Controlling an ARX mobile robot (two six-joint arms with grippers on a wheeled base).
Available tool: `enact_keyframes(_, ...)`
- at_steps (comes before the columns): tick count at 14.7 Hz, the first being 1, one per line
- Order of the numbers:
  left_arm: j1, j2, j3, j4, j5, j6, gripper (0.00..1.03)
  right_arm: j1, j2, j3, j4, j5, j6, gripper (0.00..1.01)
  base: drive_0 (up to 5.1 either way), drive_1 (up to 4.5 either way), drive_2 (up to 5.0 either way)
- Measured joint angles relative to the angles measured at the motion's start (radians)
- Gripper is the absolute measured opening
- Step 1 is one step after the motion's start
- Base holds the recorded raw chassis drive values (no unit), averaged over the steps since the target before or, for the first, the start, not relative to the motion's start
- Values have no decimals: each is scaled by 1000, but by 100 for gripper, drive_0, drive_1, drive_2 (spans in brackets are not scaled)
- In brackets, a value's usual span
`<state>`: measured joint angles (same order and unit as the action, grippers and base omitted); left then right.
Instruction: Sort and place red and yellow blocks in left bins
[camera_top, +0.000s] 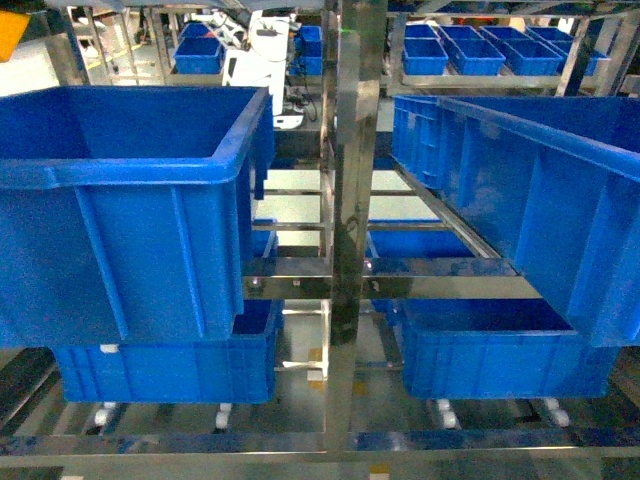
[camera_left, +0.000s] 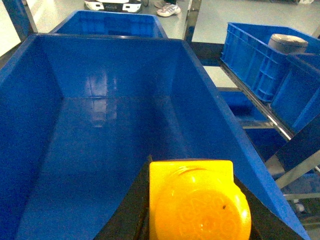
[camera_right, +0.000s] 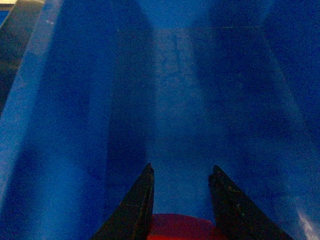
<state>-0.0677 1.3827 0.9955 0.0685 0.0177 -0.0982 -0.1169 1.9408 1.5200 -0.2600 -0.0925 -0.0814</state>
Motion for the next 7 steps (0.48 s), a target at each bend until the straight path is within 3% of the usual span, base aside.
enact_keyframes(2,0,0,0,0,1,0,27,21,60,55,-20,27,-2,28,0,0,0)
enact_keyframes(4,0,0,0,0,0,0,27,32,121,134,-30,56,-33,28,0,0,0)
enact_keyframes(7,0,0,0,-1,0,0,27,-6,204,221,-58,87,-79,28,0,0,0)
